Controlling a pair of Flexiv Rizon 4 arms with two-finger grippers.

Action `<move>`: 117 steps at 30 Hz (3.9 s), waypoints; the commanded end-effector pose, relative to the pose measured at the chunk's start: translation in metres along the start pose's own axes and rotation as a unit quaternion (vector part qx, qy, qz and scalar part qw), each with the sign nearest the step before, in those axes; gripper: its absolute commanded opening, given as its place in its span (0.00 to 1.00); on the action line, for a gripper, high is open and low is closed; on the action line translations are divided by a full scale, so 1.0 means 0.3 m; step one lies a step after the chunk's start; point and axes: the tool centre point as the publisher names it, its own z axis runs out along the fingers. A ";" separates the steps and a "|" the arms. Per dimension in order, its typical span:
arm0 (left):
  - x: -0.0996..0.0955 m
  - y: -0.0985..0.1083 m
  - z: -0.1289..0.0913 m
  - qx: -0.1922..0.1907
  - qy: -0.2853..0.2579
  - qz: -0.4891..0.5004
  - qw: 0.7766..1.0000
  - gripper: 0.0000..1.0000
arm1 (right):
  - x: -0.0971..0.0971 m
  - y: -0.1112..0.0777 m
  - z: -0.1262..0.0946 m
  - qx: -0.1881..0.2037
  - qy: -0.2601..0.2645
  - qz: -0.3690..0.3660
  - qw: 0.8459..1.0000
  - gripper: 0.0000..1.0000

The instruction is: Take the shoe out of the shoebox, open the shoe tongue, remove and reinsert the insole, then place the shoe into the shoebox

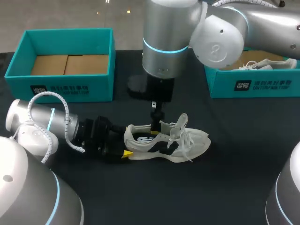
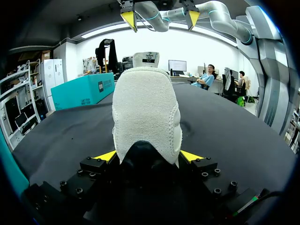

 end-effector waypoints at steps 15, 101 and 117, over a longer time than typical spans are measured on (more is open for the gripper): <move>-0.014 0.018 0.011 -0.002 0.000 0.000 1.000 0.00 | -0.050 0.029 0.041 0.007 0.016 0.047 0.999 0.00; -0.014 0.018 0.011 -0.002 0.000 0.000 1.000 0.00 | -0.126 0.049 0.647 0.019 0.041 0.085 0.995 0.00; -0.014 0.018 0.011 -0.002 0.000 0.000 1.000 0.00 | -0.114 0.042 0.492 0.038 0.030 0.081 0.996 0.00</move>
